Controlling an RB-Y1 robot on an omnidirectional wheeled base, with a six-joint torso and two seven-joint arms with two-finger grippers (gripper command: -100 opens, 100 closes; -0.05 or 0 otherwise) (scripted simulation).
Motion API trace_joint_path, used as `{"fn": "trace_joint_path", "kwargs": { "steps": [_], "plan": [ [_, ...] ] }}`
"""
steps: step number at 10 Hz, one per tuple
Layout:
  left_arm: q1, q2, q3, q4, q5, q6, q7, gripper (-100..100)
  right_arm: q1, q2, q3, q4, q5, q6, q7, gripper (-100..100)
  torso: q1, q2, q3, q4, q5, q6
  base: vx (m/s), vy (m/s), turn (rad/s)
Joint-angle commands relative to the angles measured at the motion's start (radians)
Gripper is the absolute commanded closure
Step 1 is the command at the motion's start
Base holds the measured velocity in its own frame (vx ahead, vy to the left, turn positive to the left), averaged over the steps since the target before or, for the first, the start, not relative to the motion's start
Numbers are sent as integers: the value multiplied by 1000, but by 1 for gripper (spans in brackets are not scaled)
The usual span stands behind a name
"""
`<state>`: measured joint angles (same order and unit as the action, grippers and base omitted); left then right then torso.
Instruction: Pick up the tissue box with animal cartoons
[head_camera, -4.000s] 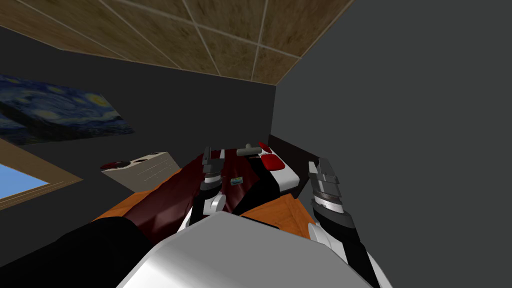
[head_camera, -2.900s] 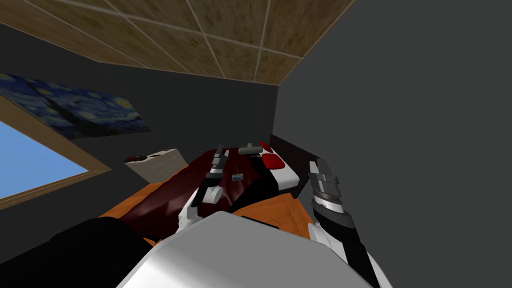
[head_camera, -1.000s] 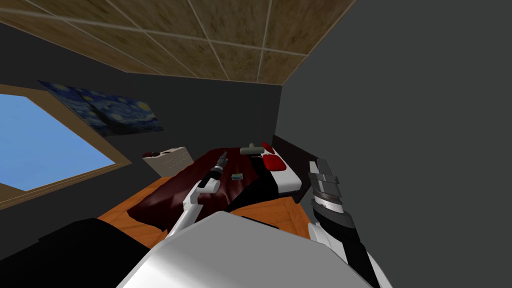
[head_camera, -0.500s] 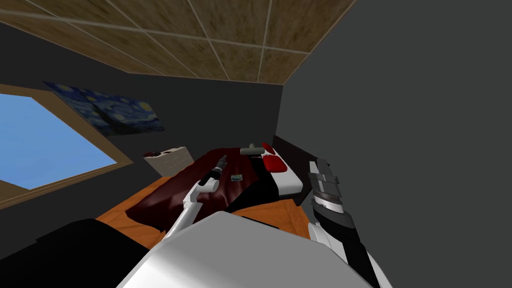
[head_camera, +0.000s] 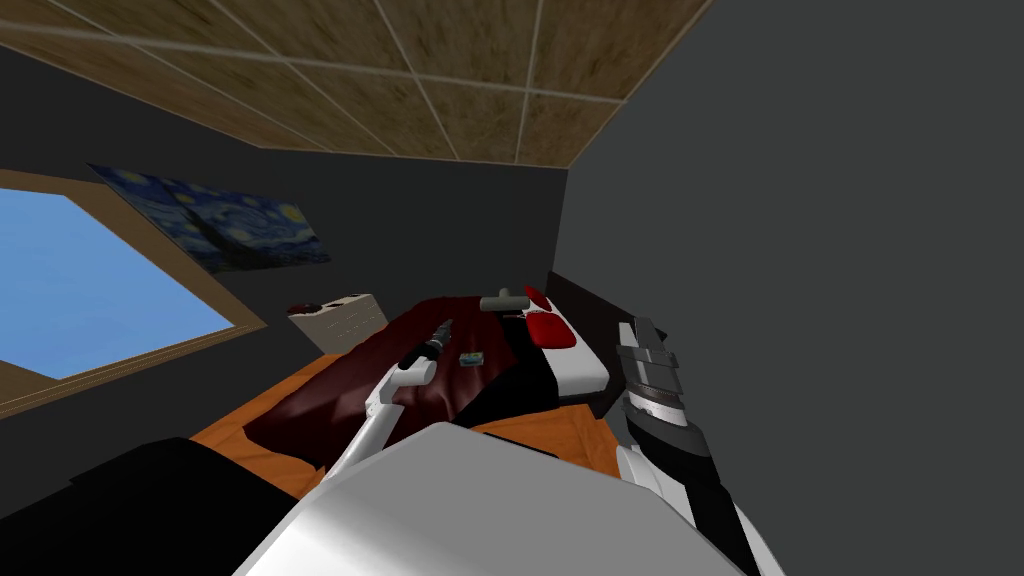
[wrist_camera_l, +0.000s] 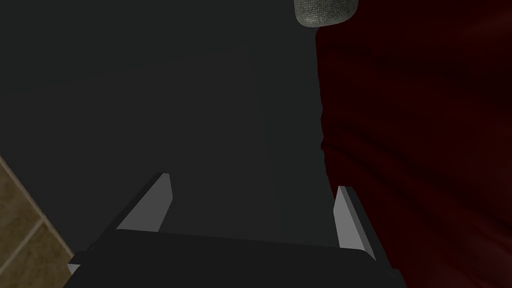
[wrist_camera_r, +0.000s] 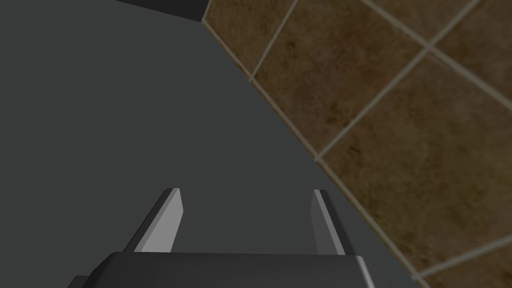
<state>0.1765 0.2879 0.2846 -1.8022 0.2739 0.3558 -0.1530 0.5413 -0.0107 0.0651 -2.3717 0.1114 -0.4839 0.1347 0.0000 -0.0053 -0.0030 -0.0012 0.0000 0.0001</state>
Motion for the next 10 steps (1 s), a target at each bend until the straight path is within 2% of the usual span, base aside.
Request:
{"fn": "trace_joint_path", "kwargs": {
  "steps": [1,2,3,4,5,6,7,8,9,10],
  "plan": [
    [2,4,0,25,9,29,-4,-100,0,0,0,0,0,0,0,0,0,0,0,0,0,0,75,-5,14],
    [2,9,4,60,24,74,-8,-100,0,0,0,0,0,0,0,0,0,0,0,0,0,0,99,-10,18],
    [2,9,4,60,24,79,-8,-100,0,0,0,0,0,0,0,0,0,-1,-1,0,0,0,78,-15,13],
    [3,15,7,93,39,119,-12,-100,0,0,0,0,0,0,0,0,-1,0,0,0,0,0,86,-13,13],
    [3,15,7,94,39,127,-12,-100,0,0,0,0,0,0,0,0,0,-1,-1,0,0,0,80,-8,8],
    [6,20,8,128,54,165,-15,-100,0,0,0,0,0,0,0,0,0,0,0,0,0,0,105,-13,11],
    [6,20,8,128,54,174,-15,-100,0,0,0,0,0,0,0,0,0,-2,-1,0,0,0,87,-7,7],
    [10,25,9,162,70,210,-18,-100,0,0,0,0,0,0,0,0,0,-1,-1,0,0,0,106,13,8],
    [10,25,9,162,70,219,-18,-100,0,0,0,0,0,0,0,0,1,-2,-1,0,0,0,91,8,3],
    [16,30,8,196,85,254,-21,-100,0,0,0,0,0,0,0,0,1,-1,-1,0,0,0,93,-5,-1]
  ]
}}
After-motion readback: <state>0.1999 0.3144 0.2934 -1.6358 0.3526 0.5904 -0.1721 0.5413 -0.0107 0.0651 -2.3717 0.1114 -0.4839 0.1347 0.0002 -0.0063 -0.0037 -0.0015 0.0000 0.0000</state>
